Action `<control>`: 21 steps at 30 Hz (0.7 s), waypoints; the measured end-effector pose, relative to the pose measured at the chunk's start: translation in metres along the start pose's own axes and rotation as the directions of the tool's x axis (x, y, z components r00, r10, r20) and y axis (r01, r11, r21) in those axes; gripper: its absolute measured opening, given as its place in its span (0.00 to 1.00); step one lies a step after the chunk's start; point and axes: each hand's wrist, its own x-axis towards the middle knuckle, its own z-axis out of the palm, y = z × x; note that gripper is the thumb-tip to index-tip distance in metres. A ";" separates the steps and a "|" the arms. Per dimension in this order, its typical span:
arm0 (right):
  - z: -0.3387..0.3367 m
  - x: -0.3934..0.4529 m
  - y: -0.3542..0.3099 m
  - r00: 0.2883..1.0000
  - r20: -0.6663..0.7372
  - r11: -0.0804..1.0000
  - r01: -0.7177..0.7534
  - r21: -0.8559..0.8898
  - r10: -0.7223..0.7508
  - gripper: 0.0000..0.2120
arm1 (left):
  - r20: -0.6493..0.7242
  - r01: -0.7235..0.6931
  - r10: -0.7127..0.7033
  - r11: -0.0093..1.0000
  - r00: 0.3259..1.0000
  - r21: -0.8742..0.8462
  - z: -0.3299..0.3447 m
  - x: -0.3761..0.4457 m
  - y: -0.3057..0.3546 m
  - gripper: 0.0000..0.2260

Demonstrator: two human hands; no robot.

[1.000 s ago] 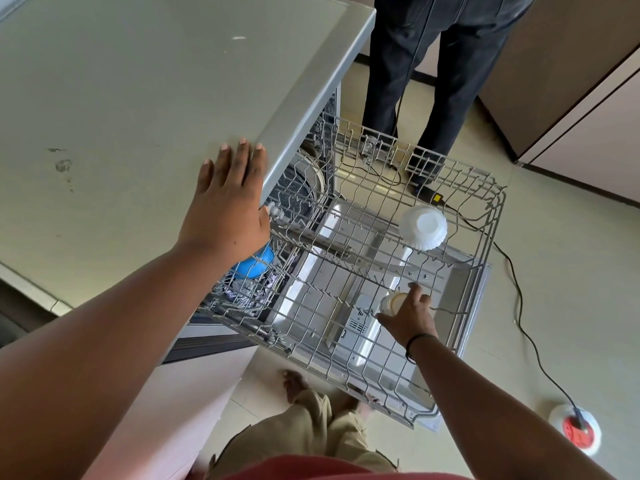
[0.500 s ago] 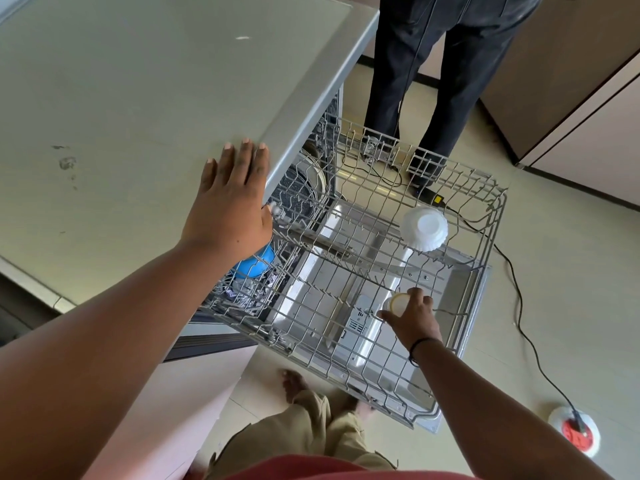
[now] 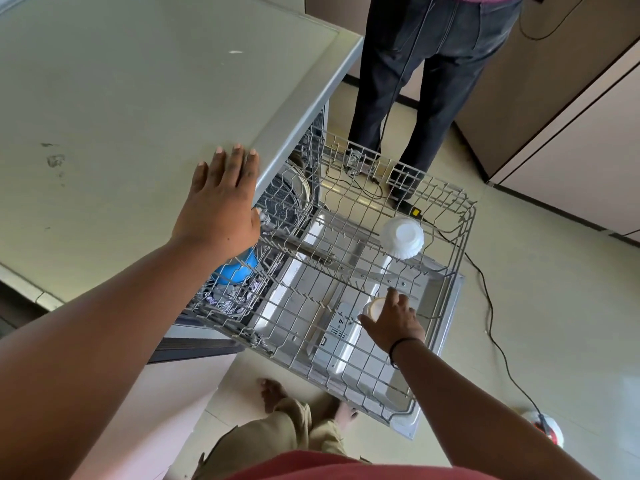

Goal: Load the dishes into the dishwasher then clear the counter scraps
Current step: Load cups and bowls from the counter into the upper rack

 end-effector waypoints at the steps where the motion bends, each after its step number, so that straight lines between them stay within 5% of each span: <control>1: -0.005 -0.003 -0.001 1.000 -0.021 1.000 0.014 -0.020 -0.014 0.40 | 0.002 0.002 -0.002 1.000 1.000 -0.005 0.000 0.000 0.000 0.36; 12: -0.099 -0.052 -0.060 0.913 -0.303 0.958 0.287 -0.003 -0.274 0.51 | 0.076 0.043 -0.034 0.991 0.997 -0.126 -0.004 -0.101 -0.023 0.38; 16: -0.128 -0.082 -0.123 0.819 -0.377 0.883 0.470 0.006 -0.433 0.54 | 0.170 0.178 -0.155 0.975 0.973 -0.133 -0.011 -0.183 -0.051 0.48; 21: -0.129 -0.138 -0.220 0.631 -0.376 0.707 0.699 -0.105 -0.679 0.49 | 0.105 0.387 -0.372 0.898 0.922 -0.210 -0.022 -0.268 -0.103 0.46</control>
